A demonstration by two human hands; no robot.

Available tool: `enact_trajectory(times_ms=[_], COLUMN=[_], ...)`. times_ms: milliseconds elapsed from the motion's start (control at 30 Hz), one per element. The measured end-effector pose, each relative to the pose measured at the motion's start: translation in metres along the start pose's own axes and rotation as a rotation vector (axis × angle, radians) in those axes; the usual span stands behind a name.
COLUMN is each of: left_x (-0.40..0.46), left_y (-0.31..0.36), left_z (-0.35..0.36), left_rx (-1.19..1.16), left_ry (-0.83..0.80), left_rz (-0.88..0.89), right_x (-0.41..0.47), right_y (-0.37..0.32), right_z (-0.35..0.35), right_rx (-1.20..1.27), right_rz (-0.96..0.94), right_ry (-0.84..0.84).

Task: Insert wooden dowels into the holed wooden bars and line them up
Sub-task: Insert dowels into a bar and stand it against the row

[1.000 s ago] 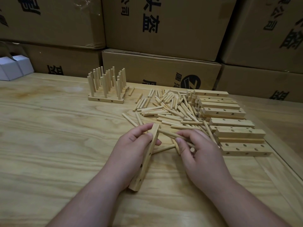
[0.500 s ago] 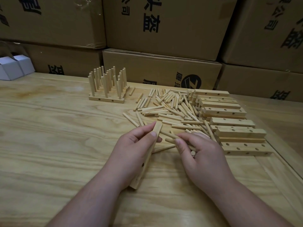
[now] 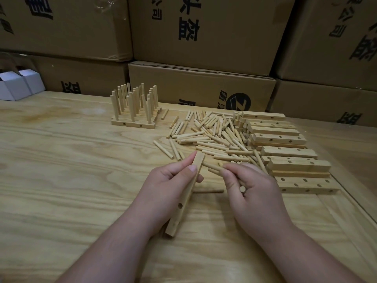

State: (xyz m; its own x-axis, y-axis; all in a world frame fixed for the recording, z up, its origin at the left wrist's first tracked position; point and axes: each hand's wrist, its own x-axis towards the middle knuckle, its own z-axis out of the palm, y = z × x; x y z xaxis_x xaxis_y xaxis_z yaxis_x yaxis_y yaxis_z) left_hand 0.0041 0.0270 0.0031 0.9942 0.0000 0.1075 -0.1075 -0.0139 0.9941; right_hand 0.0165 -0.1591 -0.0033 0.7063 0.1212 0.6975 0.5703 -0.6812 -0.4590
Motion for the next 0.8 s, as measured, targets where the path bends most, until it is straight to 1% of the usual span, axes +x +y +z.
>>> enact_trajectory(times_ms=[133, 300, 600, 800], left_x=[-0.0008, 0.0008, -0.0003, 0.0008], left_y=[-0.0001, -0.0037, -0.0051, -0.005], left_z=[0.001, 0.0029, -0.0013, -0.0022], left_rx=[-0.01, -0.007, 0.01, -0.04], left_ry=[0.016, 0.049, -0.014, 0.008], left_rz=[0.005, 0.001, 0.028, 0.015], right_x=[0.0013, 0.0026, -0.0009, 0.0016], right_y=[-0.0008, -0.0014, 0.0028, -0.0031], right_z=[-0.0017, -0.0036, -0.0027, 0.0033], right_rx=[0.007, -0.058, 0.029, 0.06], right_rz=[-0.049, -0.096, 0.031, 0.026], right_ry=[0.008, 0.005, -0.074, 0.069])
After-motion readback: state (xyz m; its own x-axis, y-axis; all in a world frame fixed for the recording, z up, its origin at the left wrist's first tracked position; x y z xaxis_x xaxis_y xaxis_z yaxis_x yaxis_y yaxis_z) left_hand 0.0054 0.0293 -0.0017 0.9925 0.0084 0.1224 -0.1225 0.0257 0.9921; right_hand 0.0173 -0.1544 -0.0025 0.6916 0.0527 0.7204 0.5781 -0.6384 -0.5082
